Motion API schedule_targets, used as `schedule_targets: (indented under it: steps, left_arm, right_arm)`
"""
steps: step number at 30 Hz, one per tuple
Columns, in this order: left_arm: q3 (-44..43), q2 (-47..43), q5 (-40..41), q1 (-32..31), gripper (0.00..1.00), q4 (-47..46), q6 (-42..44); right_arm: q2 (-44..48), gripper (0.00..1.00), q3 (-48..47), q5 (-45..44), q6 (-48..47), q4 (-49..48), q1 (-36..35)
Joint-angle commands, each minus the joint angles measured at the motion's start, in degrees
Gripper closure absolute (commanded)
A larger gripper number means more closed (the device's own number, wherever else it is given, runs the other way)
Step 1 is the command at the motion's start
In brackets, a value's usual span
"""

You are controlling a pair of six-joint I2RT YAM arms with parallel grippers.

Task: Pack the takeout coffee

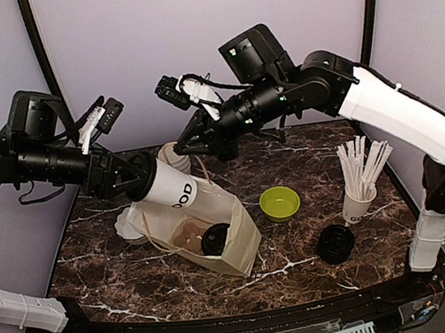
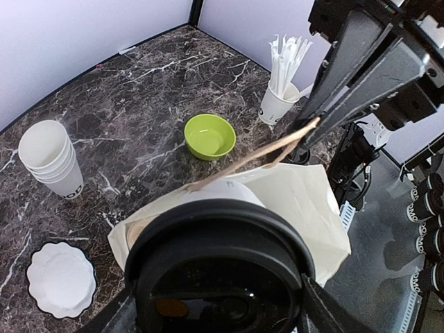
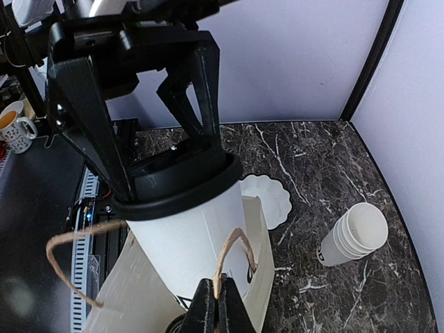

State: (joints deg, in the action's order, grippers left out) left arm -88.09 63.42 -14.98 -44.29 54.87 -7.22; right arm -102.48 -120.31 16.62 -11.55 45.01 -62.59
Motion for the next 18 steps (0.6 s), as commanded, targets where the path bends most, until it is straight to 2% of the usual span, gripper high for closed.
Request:
schedule_targets:
  steps: [1,8,12,18]
  left_arm:
    - [0.63,1.98,7.72,-3.69,0.48,-0.31,1.36]
    - [1.09,4.03,16.7,-11.28,0.49,1.37,5.84]
    - [1.19,3.6,17.82,-12.26,0.49,1.32,6.75]
    - [2.16,3.41,20.08,-12.31,0.49,-0.18,8.33]
  right_arm:
    - [1.67,1.0,-0.13,0.24,-0.63,-1.95,-1.44]
    - [2.42,1.0,0.98,3.18,-5.53,0.25,-1.89]
    - [0.9,1.0,-1.16,-1.31,-11.25,0.72,-1.51]
    - [-0.8,1.0,-4.89,-3.83,-13.61,-0.99,1.69]
